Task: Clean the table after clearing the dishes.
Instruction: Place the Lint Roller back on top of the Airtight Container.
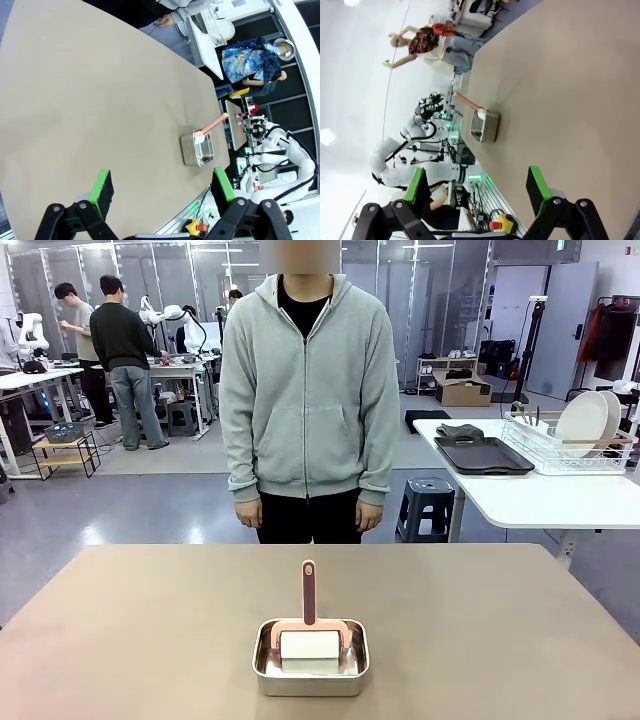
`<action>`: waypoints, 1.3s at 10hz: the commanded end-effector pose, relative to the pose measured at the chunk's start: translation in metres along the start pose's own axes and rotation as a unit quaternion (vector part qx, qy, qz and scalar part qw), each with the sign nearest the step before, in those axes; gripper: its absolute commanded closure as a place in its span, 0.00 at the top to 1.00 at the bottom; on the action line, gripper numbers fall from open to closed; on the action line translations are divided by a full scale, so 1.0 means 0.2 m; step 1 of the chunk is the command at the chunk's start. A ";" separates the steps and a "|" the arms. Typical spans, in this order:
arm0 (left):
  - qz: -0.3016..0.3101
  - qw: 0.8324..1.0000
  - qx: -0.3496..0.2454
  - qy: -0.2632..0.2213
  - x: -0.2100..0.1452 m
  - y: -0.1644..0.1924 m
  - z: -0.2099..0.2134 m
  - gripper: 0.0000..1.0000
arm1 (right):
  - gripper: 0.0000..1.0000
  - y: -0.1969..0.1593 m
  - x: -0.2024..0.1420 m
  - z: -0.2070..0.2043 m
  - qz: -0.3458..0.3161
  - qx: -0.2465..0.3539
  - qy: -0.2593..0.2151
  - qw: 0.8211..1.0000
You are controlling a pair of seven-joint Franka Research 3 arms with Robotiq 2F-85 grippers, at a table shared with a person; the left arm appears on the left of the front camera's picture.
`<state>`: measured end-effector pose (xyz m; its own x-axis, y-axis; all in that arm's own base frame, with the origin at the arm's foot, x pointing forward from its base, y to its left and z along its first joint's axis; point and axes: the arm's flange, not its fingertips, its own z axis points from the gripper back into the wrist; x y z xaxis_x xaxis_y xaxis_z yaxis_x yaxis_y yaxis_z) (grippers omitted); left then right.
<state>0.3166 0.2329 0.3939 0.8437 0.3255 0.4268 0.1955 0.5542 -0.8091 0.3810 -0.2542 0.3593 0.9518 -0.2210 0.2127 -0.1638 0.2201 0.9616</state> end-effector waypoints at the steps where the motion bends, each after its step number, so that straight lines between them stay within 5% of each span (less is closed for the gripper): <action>1: 0.000 1.000 -0.006 -0.002 0.00 0.00 0.01 1.00 | 1.00 0.10 0.04 -0.08 -0.022 -0.015 -0.014 1.000; 2: 0.000 1.000 -0.006 -0.002 0.00 0.00 0.01 1.00 | 1.00 0.12 0.08 -0.07 -0.038 -0.038 -0.039 0.998; 3: 0.000 1.000 -0.006 -0.002 0.00 0.00 0.01 1.00 | 1.00 0.00 0.01 0.00 -0.011 -0.006 -0.007 1.000; 13: 0.000 1.000 -0.006 -0.002 0.00 0.00 0.01 1.00 | 1.00 0.00 0.01 0.00 -0.011 -0.006 -0.007 1.000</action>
<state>0.3166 0.2329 0.3938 0.8438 0.3254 0.4268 0.1955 0.5542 -0.8091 0.3864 -0.2527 0.3588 0.9502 -0.2545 0.1797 -0.1222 0.2261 0.9664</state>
